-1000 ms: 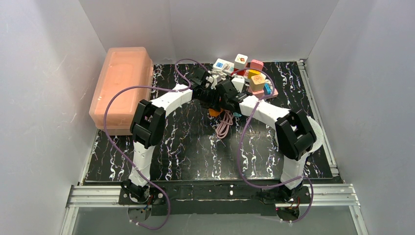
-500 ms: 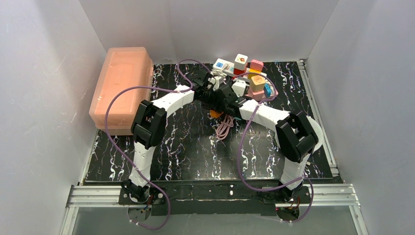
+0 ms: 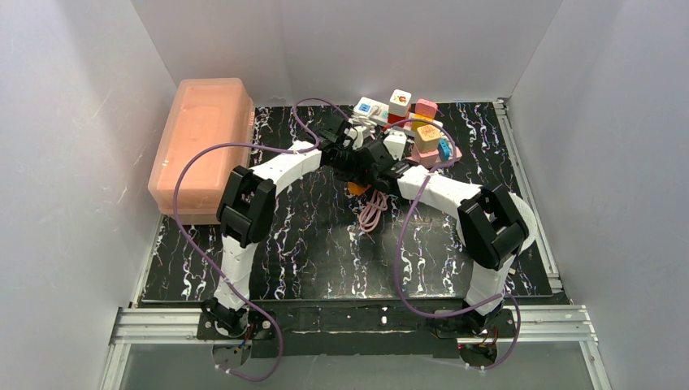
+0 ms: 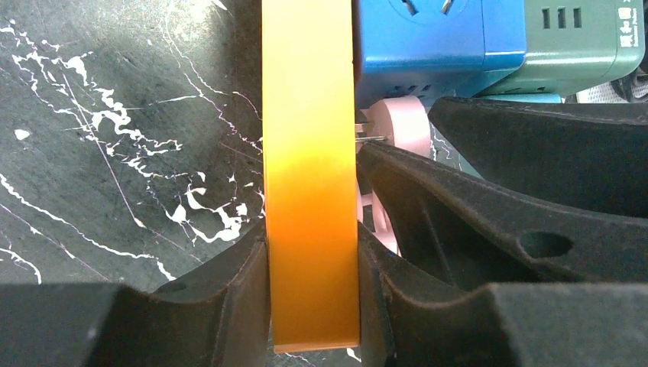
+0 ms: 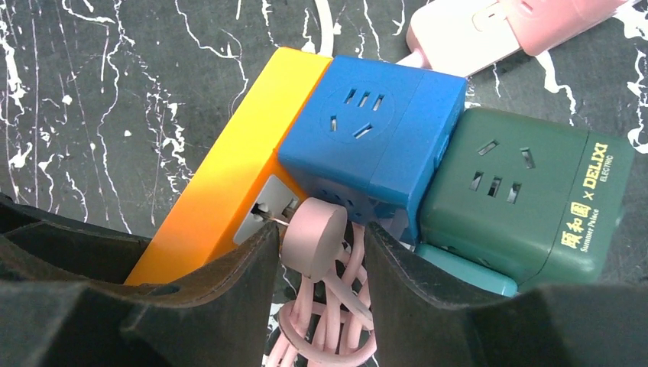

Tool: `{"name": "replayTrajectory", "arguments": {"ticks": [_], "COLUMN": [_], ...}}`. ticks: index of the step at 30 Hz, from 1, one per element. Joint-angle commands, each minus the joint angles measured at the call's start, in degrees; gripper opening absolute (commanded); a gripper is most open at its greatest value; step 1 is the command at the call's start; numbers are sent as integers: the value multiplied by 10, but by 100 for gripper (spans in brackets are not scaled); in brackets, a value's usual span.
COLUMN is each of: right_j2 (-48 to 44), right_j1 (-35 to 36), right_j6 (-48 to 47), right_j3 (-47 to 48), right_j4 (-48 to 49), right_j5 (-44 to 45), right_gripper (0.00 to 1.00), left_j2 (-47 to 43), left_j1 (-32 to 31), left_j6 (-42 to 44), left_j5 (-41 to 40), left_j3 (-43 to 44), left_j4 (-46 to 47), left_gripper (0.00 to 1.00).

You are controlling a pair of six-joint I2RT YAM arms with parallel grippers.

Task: Pull the plug off the socket

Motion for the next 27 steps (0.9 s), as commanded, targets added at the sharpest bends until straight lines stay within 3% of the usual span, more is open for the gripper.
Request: {"name": "replayTrajectory", "arguments": {"ticks": [1,13,22,27], "right_j2": [-2,-3,-173,-255], "right_j1": [-5,-6,-6,-7], "right_j6": [-18,-16,-98,-132], "right_j3": [10,12,-88,-102], "right_j4": [23,34,122,115], "right_j5": [-16,3,-4,-41], "right_gripper": [53,53,53,53], "left_j2": [-77,-85,-72,-68], "left_j1": [-1,-1,5,6], "left_j6": [5,-6,-15,-5], "left_j5": [62,71,53,47], "left_j3": [-2,-6,7,19], "left_j4": [-18,-12,-25,-37], "left_gripper": [0,4,5,9]}}
